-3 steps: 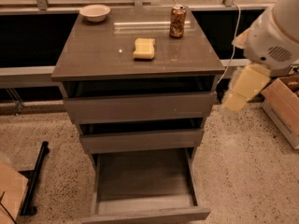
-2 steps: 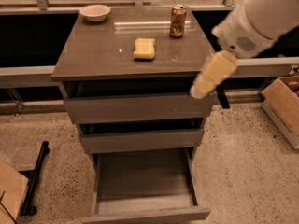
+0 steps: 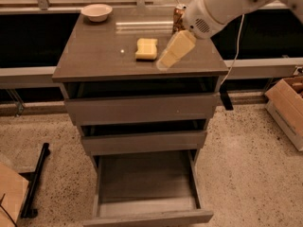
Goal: Place sponge into bottom drawer
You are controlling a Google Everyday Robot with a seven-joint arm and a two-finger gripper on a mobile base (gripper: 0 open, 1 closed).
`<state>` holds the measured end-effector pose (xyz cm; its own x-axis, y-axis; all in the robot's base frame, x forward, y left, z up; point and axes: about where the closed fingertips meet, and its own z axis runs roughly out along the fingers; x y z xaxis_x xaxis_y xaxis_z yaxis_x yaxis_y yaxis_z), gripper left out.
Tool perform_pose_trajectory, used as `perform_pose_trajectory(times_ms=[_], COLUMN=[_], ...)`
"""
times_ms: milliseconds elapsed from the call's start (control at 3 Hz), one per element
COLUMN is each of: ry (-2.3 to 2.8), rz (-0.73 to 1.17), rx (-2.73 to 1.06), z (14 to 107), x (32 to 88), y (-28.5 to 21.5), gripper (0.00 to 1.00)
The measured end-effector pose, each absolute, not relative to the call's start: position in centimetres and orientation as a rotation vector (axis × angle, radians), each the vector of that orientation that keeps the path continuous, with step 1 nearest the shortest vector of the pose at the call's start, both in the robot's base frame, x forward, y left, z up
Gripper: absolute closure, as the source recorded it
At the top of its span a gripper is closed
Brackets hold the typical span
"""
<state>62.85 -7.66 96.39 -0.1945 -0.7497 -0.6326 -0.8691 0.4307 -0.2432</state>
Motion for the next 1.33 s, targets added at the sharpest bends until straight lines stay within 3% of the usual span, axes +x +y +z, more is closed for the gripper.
perform_pose_trajectory(times_ms=[667,1333], ry=[1.995,1.952], rz=[0.312,0.406], rx=[-1.255,-1.05], z=[93.9,89.8], x=[65.4,72.7], y=[-4.6,-0.8], gripper=[0.0,0.0])
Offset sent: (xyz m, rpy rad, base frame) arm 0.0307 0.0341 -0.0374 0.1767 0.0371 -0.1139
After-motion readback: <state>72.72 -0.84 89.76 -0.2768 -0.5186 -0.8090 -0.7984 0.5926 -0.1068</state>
